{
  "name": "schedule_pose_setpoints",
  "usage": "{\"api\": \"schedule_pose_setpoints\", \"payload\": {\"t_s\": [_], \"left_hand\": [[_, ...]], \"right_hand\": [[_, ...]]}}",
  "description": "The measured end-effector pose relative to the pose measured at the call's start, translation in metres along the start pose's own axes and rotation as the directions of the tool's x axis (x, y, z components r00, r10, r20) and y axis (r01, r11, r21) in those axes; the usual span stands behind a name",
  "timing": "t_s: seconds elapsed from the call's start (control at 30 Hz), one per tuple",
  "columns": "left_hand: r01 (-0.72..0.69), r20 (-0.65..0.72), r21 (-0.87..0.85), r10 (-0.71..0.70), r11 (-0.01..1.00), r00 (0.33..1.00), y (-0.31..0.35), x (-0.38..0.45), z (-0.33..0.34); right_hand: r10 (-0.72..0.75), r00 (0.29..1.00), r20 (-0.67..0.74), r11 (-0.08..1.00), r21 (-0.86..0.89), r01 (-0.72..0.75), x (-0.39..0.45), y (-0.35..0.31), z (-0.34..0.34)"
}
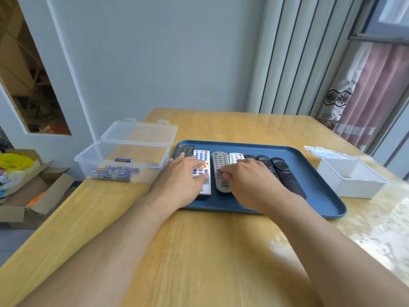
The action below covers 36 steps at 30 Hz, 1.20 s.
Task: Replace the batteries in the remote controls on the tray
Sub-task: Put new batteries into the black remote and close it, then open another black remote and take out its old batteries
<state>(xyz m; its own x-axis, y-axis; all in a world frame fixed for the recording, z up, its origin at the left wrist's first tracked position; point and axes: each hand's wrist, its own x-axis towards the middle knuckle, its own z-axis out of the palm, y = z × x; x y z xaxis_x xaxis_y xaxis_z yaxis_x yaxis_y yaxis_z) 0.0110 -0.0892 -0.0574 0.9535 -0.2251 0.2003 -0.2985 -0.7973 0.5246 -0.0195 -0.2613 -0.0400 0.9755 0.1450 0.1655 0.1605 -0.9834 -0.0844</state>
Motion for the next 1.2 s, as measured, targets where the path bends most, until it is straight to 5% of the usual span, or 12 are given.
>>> {"api": "schedule_pose_setpoints", "payload": {"t_s": [0.27, 0.43, 0.7, 1.03, 1.13, 1.2], "left_hand": [[-0.024, 0.036, 0.018, 0.023, 1.0, 0.999, -0.004, 0.002, 0.004], [-0.031, 0.037, 0.024, 0.03, 0.999, 0.999, -0.005, 0.002, 0.004], [-0.027, 0.042, 0.032, 0.026, 0.999, 0.999, -0.006, 0.003, 0.004], [-0.048, 0.034, 0.053, 0.046, 0.997, 0.998, -0.009, 0.005, 0.007], [-0.059, -0.102, 0.015, 0.061, 0.998, 0.993, -0.005, 0.004, 0.005], [-0.088, -0.226, -0.092, 0.065, 0.992, 0.972, 0.002, 0.002, 0.002]], "right_hand": [[-0.034, 0.998, -0.046, 0.998, 0.046, 0.036, -0.008, -0.016, -0.014], [0.108, 0.994, -0.003, 0.994, -0.026, -0.109, -0.014, -0.026, -0.016], [0.13, 0.991, 0.024, 0.99, -0.054, -0.129, -0.022, -0.04, -0.013], [0.299, 0.945, -0.134, 0.947, 0.162, -0.277, -0.014, -0.022, -0.036], [0.36, 0.913, -0.191, 0.907, 0.301, -0.294, -0.009, -0.013, -0.04], [0.383, 0.911, -0.152, 0.785, 0.574, -0.235, -0.005, -0.01, -0.042]]}}
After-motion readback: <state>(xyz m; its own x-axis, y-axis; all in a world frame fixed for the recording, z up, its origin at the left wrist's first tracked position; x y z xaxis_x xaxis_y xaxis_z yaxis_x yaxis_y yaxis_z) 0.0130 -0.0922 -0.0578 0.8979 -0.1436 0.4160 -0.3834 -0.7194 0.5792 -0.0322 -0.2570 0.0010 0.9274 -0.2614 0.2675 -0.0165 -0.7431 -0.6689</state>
